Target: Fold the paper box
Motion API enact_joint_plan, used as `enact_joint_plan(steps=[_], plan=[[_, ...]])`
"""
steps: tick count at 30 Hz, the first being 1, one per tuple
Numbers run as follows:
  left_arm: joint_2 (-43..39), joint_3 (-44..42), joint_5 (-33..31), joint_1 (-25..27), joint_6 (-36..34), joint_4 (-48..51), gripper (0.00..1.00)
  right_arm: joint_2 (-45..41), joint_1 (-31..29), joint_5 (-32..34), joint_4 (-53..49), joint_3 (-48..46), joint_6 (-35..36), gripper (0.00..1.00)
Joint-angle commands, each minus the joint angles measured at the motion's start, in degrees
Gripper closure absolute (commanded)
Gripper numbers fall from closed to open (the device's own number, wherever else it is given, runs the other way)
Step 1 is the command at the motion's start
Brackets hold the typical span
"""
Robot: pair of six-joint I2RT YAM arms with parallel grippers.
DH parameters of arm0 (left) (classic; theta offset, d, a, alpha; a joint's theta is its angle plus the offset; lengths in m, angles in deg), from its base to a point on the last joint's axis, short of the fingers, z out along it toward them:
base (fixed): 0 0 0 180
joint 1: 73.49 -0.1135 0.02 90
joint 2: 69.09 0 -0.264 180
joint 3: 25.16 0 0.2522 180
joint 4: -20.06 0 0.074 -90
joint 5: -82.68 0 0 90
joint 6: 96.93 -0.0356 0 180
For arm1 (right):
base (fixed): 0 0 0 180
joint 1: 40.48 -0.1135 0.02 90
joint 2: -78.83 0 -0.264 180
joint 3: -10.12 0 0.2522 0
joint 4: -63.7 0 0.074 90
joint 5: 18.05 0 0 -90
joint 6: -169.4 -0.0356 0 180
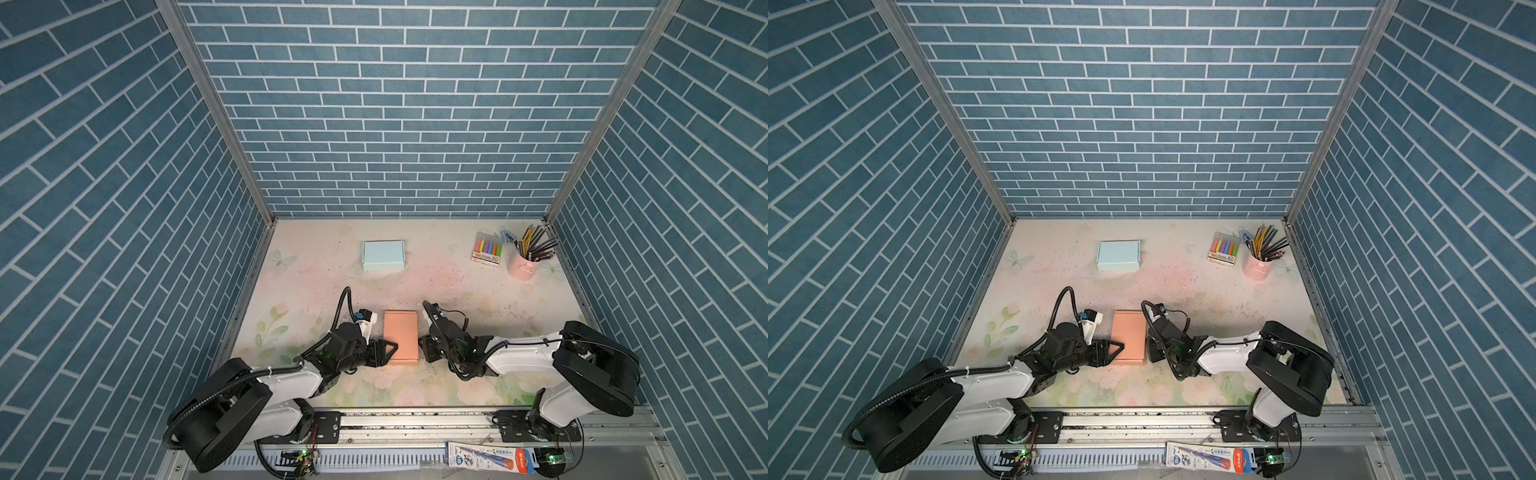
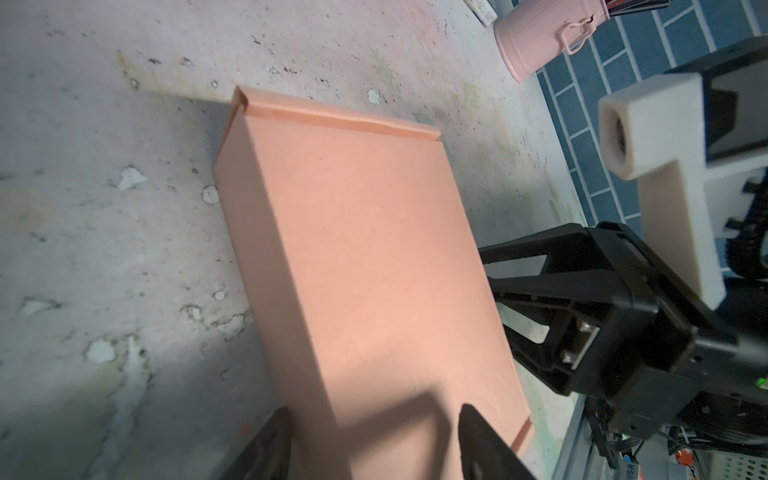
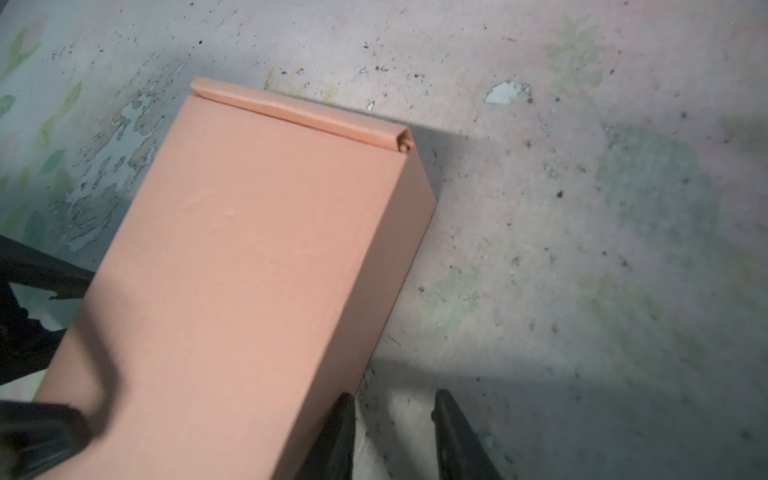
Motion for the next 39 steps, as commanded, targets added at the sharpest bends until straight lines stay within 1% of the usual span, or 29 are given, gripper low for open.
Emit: enact_joint_plan(steps=[1, 6, 13, 21, 27, 33, 39], plan=[[0.7, 0.8, 2.1, 1.2, 1.0, -3.6, 0.36, 2.2, -1.5, -3.1, -2.5, 1.1, -1.5, 0.66], [-0.6, 0.5, 1.3, 1.3, 0.7, -1.8, 0.36, 1.1, -1.0, -3.2, -2.5, -0.6, -2.4, 0.66], [-3.6, -1.1, 0.6, 1.3, 1.1, 1.3, 0.29, -2.5, -0.6, -2.0, -4.5, -4.4, -4.0, 0.66], [-12.0, -4.4, -1.4, 1.2, 2.5, 7.0, 0.23, -6.3, -0.8, -2.1, -7.8, -7.4, -5.2, 0.65], [-16.0, -6.9, -1.1, 1.6, 3.8, 8.8, 0.23, -8.0, -3.0, -2.0, -10.3, -8.0, -6.4, 0.65], [-18.4, -7.0, -0.9, 3.1, 3.5, 10.7, 0.26, -8.2, -5.0, -2.6, -11.3, -8.5, -7.8, 0.65], [-16.9, -6.1, -1.0, 3.8, 3.4, 9.7, 0.29, -7.0, -6.3, -2.5, -11.4, -7.2, -8.5, 0.65]])
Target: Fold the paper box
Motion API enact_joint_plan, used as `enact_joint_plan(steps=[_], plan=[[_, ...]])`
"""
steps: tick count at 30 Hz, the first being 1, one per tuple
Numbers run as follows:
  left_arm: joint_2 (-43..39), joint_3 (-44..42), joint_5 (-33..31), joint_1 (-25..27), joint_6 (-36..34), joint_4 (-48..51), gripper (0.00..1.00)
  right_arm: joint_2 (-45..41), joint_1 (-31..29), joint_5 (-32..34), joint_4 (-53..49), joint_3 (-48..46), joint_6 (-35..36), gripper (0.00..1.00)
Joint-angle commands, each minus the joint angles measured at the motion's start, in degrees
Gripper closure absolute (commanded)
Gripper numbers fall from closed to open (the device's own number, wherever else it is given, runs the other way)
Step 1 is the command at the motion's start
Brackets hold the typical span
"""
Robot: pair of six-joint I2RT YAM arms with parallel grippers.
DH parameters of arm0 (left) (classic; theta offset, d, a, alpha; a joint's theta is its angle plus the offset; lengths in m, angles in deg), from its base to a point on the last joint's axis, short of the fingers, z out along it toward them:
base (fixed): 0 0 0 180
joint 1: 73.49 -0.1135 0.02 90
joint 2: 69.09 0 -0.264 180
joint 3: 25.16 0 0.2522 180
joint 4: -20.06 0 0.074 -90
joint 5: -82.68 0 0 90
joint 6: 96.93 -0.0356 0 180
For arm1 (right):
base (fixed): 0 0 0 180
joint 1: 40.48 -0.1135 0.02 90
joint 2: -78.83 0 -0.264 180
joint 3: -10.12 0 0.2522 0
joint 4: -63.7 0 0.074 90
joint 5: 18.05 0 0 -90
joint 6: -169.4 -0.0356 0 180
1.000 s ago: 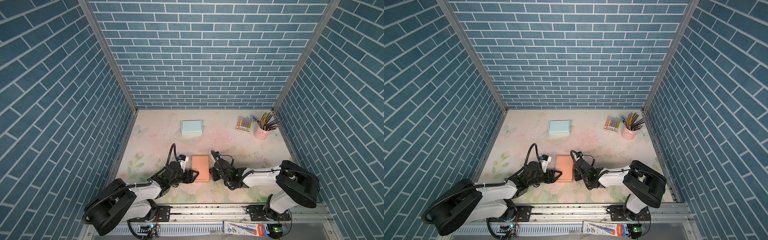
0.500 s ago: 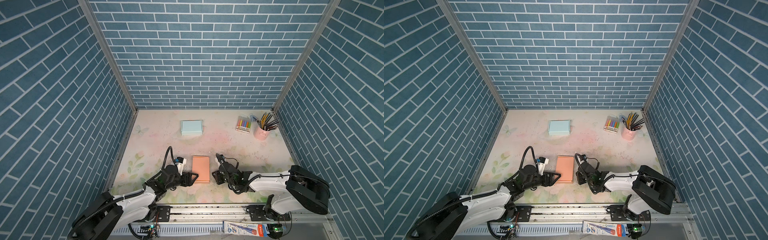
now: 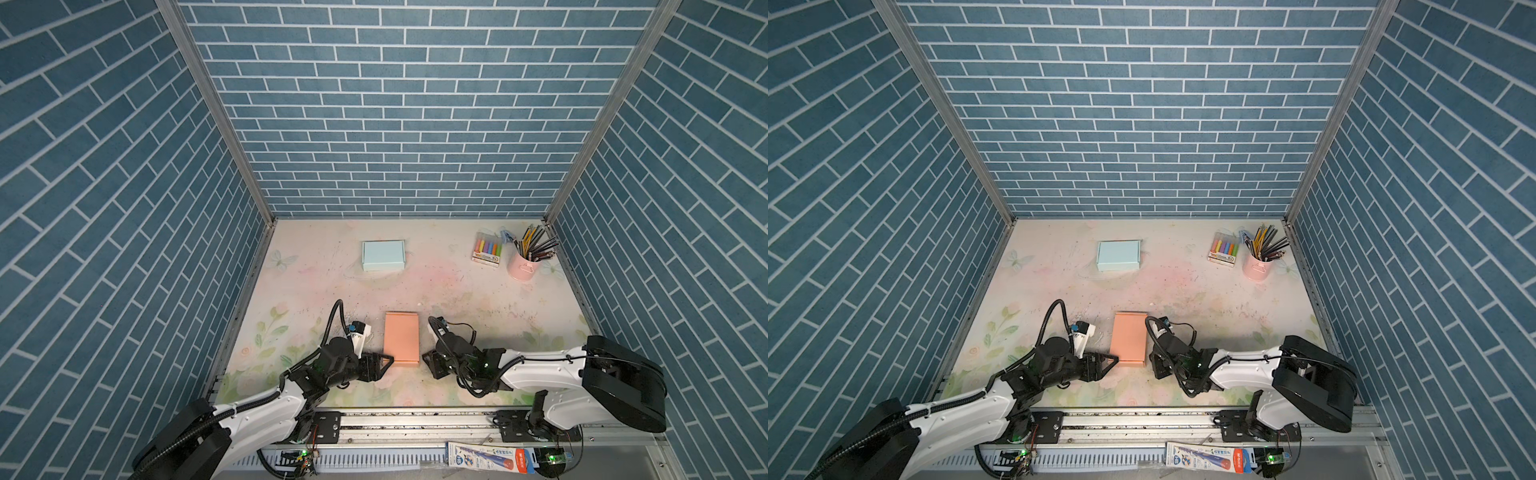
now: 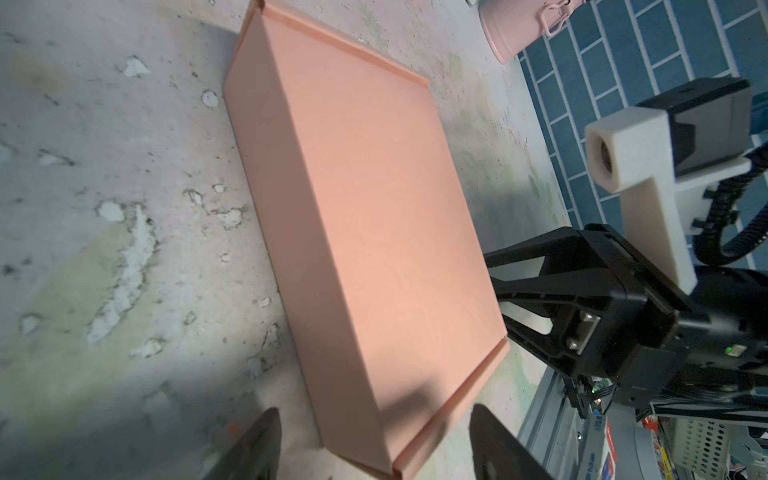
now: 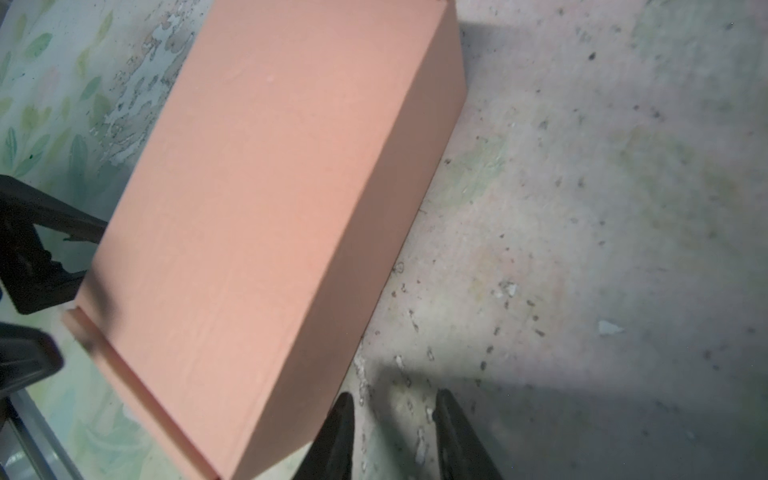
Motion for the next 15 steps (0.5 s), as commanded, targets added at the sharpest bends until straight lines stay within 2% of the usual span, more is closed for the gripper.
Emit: enact_joint_plan(steps=[1, 15], plan=[[1.3, 0.7, -0.3, 0.8, 0.3, -0.6, 0.3, 1.9, -0.7, -1.4, -7.0, -0.8, -3.5, 0.65], [5.7, 1.7, -1.5, 4.3, 1.1, -5.4, 0.34, 3.5, -1.9, -1.0, -5.4, -0.3, -3.8, 0.65]])
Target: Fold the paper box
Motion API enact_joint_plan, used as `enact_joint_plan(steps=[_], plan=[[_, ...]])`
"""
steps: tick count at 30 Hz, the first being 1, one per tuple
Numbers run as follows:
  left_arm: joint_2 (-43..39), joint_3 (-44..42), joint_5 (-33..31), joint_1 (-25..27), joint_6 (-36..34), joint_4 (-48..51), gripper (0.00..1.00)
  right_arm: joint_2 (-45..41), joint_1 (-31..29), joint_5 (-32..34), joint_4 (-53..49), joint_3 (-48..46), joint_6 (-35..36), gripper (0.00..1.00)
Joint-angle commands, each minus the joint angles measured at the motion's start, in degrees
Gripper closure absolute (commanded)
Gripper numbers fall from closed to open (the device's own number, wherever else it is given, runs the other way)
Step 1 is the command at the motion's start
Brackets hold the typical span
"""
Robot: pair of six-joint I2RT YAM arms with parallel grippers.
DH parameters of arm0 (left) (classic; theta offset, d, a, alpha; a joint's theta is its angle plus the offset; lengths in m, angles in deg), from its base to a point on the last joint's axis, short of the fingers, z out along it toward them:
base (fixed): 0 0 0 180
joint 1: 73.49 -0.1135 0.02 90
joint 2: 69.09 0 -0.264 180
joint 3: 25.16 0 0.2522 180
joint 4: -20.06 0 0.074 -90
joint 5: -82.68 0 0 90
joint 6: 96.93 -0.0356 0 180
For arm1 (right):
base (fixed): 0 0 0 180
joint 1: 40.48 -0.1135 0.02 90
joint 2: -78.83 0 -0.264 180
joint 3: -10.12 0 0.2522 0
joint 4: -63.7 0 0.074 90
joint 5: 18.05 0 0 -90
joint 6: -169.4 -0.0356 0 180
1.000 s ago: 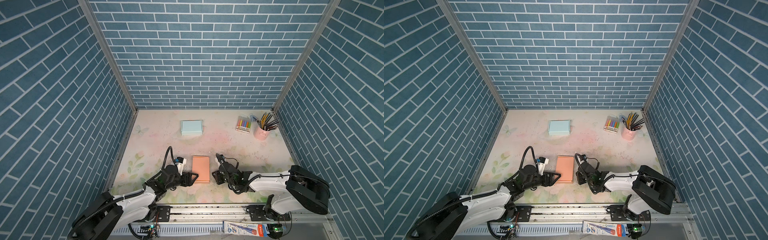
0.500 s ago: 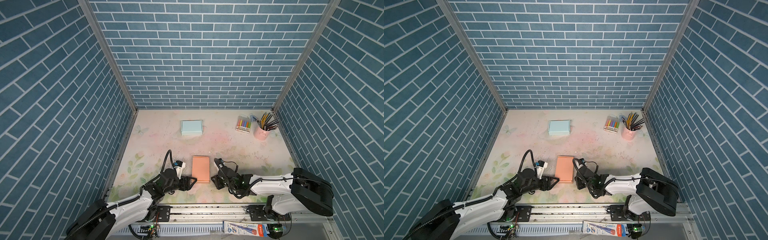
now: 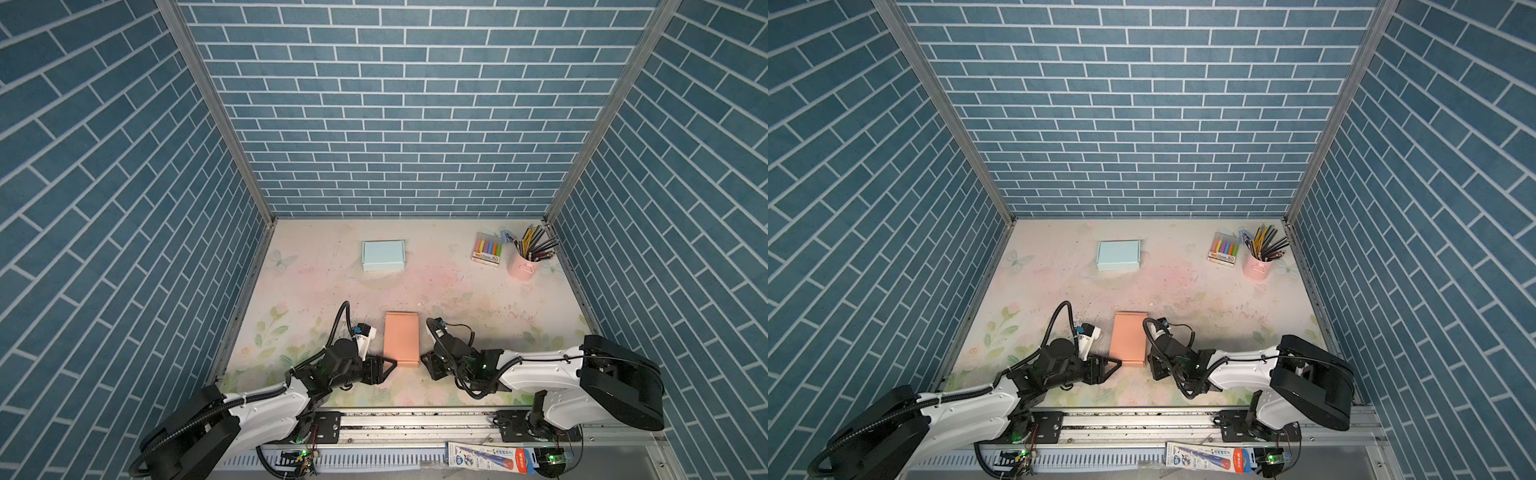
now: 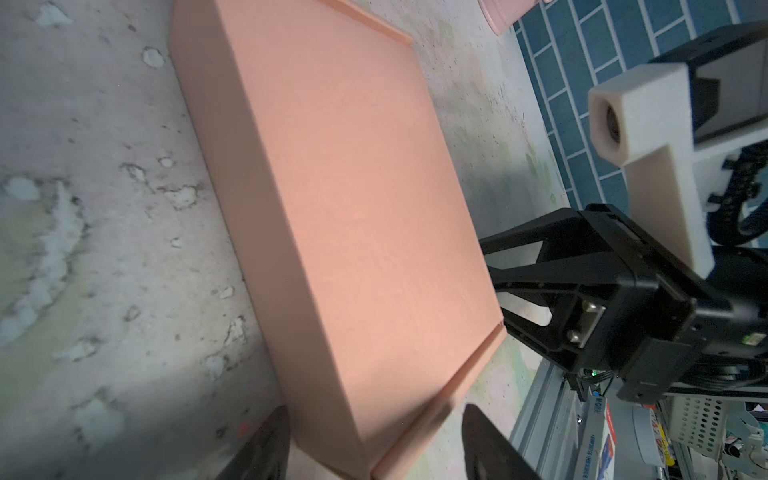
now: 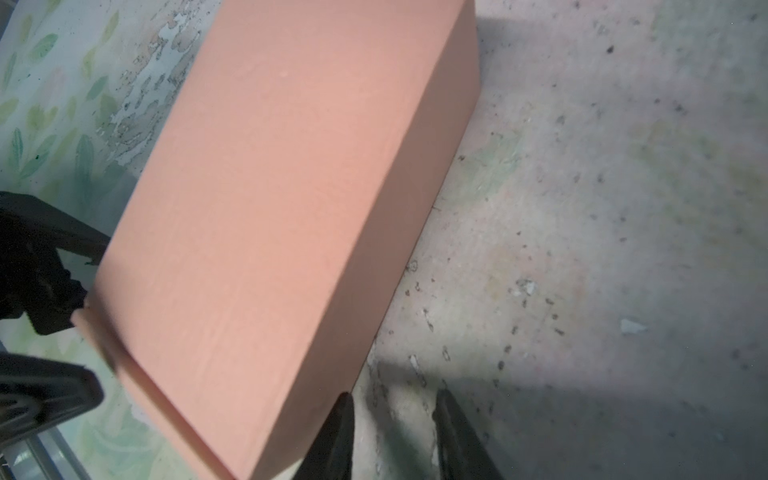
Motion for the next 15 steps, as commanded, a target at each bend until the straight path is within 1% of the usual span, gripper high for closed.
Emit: enact_joint_plan(steps=[1, 15], plan=[[1.0, 1.4, -1.2, 1.1, 0.7, -1.4, 0.35, 2.6, -1.1, -1.7, -5.8, -0.8, -2.7, 0.66], [5.0, 3.4, -1.9, 3.9, 1.1, -4.1, 0.38, 4.4, -3.4, -1.2, -3.7, 1.8, -2.2, 0.66]])
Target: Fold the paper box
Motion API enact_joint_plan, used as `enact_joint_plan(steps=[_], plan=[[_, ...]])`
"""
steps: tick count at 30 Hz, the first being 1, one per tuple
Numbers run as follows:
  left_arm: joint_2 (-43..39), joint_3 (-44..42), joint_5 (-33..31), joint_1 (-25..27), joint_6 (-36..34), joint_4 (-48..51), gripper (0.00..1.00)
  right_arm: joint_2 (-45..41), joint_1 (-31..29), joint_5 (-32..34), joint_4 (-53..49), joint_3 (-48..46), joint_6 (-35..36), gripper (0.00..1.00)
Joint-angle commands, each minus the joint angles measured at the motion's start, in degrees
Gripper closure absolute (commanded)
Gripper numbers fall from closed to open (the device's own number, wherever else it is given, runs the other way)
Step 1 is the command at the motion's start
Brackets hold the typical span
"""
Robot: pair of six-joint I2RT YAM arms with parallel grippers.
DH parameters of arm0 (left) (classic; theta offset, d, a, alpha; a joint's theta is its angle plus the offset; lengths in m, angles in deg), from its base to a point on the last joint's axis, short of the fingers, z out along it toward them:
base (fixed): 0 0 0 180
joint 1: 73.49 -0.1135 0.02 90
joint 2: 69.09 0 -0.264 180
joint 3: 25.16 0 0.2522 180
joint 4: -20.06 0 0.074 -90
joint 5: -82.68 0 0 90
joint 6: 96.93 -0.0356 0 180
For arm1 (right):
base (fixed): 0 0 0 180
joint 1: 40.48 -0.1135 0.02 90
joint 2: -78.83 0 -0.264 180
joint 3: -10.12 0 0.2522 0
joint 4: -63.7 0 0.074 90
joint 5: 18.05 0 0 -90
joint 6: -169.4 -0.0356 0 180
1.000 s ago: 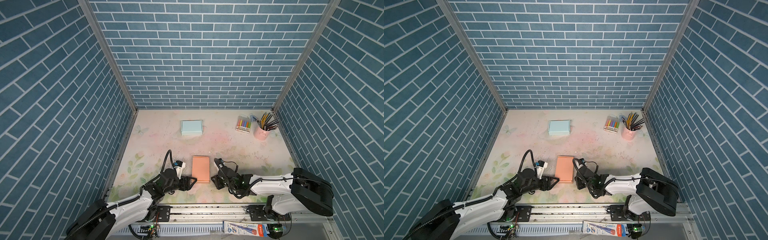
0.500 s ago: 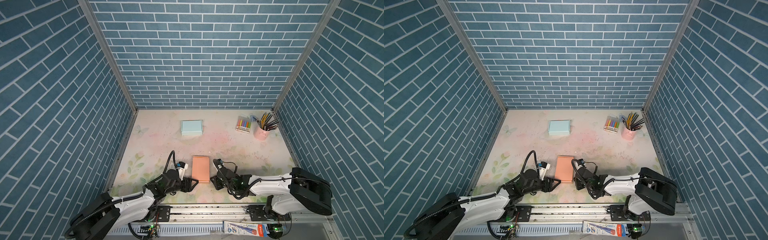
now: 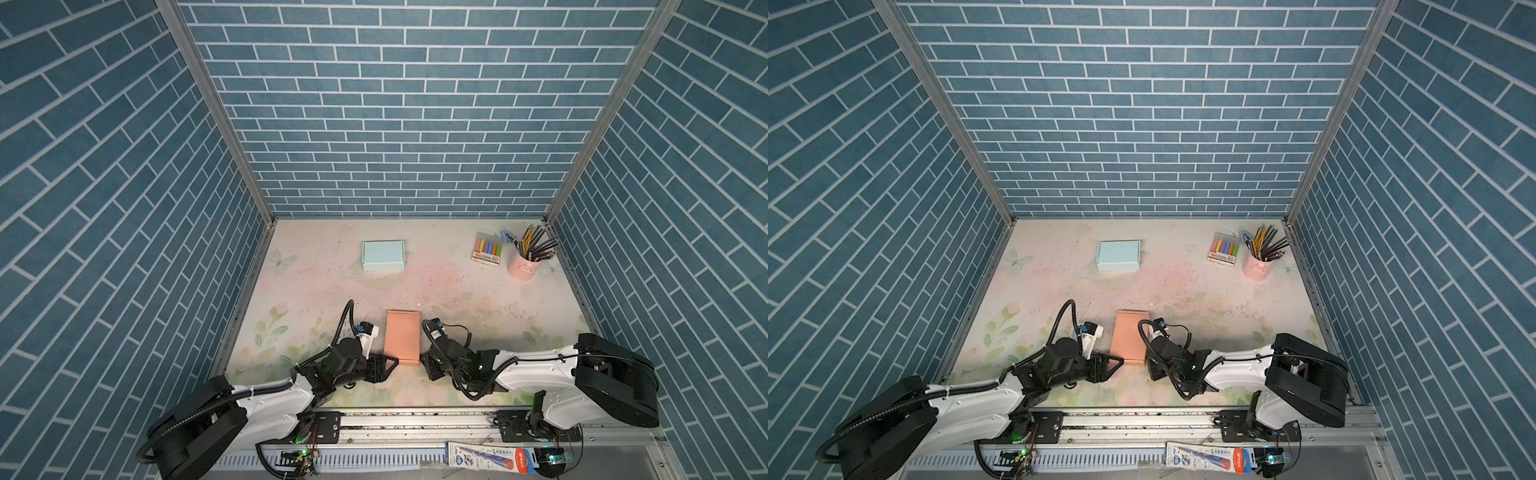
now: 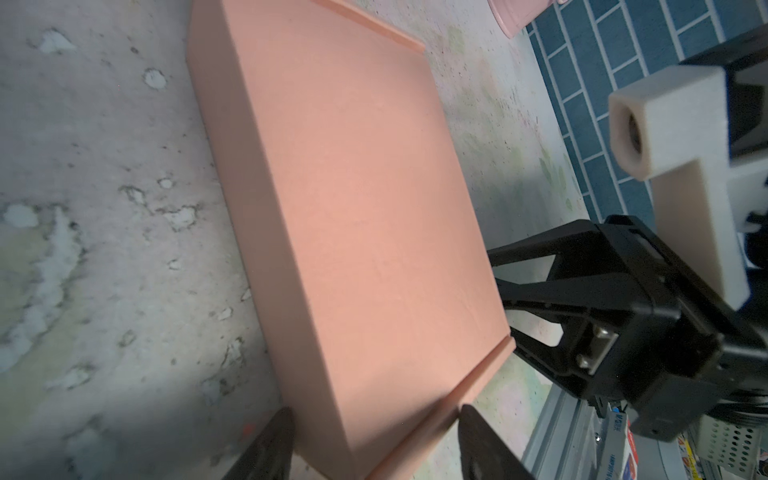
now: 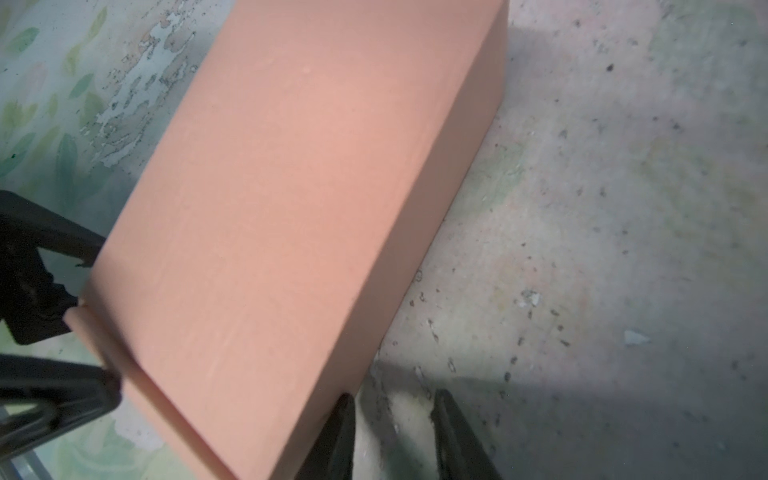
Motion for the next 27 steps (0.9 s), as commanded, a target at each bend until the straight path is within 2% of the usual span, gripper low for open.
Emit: enact_joint_plan(steps=[1, 19, 27], plan=[[1.5, 1.6, 2.2, 1.8, 0.9, -2.8, 0.38, 2.7, -1.7, -4.5, -3.2, 0.4, -2.2, 0.66], [3.2, 4.2, 1.1, 1.4, -0.9, -0.5, 0.38, 1.9, -3.1, -4.1, -2.5, -0.2, -3.2, 0.66], [5.1, 5.9, 4.4, -4.8, -5.0, 1.1, 0.38, 2.2, -4.6, -3.7, -2.4, -0.2, -4.9, 0.65]])
